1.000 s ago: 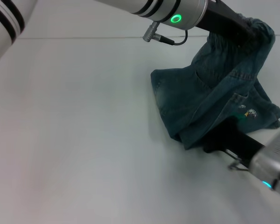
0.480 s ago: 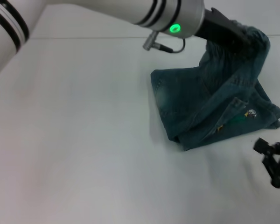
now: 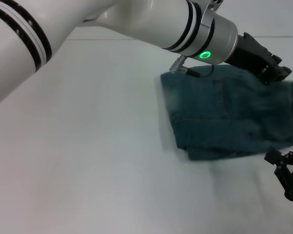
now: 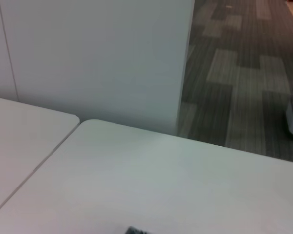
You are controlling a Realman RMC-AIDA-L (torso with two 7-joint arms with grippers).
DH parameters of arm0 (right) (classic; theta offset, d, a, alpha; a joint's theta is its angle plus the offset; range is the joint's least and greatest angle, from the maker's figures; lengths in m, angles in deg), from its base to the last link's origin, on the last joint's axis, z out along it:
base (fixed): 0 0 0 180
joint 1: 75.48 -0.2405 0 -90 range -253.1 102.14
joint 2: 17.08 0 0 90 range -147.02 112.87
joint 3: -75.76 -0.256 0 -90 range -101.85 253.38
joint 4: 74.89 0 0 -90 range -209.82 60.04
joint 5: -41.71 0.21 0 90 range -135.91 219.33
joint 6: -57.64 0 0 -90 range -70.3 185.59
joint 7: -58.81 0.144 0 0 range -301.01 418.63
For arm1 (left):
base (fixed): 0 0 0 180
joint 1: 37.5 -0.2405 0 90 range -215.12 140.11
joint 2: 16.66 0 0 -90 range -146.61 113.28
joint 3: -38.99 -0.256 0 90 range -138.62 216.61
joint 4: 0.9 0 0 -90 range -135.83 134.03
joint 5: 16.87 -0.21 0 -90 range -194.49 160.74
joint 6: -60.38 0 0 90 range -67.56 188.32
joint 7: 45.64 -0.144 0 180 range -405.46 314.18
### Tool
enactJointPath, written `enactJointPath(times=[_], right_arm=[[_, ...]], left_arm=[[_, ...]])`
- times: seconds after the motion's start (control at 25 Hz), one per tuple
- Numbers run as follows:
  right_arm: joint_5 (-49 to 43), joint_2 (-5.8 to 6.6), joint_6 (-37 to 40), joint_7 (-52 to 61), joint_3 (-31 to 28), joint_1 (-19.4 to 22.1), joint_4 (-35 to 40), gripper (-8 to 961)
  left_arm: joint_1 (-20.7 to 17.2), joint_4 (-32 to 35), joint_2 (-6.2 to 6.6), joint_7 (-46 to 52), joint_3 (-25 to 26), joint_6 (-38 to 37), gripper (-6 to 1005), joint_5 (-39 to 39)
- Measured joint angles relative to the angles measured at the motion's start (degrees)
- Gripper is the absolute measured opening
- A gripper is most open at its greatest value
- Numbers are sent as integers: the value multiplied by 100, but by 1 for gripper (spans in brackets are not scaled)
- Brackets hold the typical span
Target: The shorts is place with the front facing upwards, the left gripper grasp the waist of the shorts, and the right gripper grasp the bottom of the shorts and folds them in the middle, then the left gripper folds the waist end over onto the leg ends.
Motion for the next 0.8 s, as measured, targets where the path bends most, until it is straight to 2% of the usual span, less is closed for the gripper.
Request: enactJointPath(times=[0.28, 0.4, 0.56, 0.8], right_arm=[[-62, -1, 8, 152, 6, -63, 18, -2], [-96, 3, 26, 351, 6, -74, 140, -2], [-256, 8, 80, 757, 6, -77, 496, -2], [-679, 4, 206, 1498, 2, -100, 1088, 17]], left_arm=[[-73, 30, 23, -100, 34, -20, 345, -3], [-293, 56, 46, -479, 349, -290, 432, 12], [-875, 240, 44, -1328, 1326, -1154, 570, 37], [-2121, 630, 64, -2432, 2506, -2392, 808, 196]])
